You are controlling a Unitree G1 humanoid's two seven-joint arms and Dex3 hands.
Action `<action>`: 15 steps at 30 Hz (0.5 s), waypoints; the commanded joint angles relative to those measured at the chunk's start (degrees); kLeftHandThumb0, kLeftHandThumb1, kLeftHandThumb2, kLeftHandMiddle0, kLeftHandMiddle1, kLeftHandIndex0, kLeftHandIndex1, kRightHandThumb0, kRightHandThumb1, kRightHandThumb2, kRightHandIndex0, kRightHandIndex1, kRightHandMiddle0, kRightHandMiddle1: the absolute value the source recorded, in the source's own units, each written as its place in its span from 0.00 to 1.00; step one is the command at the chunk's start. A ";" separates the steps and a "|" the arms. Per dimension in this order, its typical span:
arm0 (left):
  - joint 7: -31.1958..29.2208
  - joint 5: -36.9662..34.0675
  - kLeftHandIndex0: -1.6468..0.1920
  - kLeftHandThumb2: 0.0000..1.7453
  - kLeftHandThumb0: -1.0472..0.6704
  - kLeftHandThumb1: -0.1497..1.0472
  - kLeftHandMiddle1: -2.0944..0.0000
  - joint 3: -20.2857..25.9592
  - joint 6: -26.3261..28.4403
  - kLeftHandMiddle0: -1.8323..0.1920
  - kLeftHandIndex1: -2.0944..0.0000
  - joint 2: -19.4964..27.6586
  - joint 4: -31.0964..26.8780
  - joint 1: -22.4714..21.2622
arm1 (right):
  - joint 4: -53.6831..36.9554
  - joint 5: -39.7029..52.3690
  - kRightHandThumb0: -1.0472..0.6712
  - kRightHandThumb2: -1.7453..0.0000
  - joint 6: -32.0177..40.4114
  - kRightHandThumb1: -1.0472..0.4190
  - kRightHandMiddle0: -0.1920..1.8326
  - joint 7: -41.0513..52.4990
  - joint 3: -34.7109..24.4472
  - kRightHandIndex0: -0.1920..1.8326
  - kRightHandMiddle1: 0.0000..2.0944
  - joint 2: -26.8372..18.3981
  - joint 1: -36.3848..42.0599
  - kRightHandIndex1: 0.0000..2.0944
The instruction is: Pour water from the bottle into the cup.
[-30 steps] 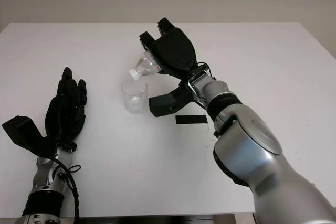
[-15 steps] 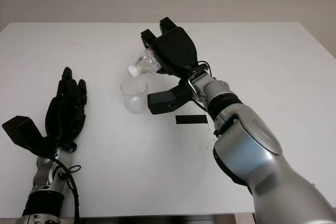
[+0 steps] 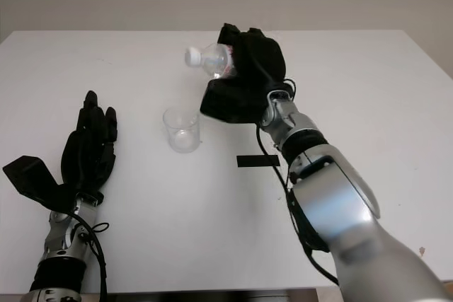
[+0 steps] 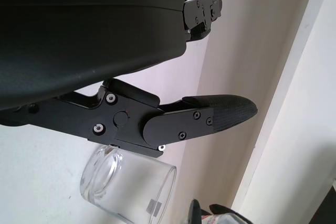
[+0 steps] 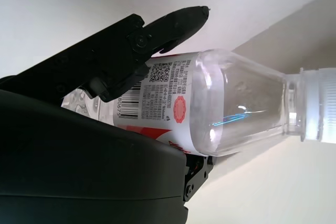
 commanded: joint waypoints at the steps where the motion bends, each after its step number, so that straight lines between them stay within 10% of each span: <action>1: -0.08 0.15 1.00 0.30 0.21 1.00 0.97 -0.34 1.23 0.98 0.98 -0.63 2.11 2.51 | -2.36 3.12 0.42 0.84 -1.74 0.00 0.55 2.72 -3.09 0.75 1.00 0.49 0.35 1.00; 15: -0.07 0.25 0.99 0.30 0.20 1.00 0.98 -0.93 2.40 0.98 0.98 -0.66 1.87 1.90 | -17.77 23.92 0.40 0.78 4.04 0.00 0.59 22.36 -18.76 0.74 1.00 3.88 11.35 1.00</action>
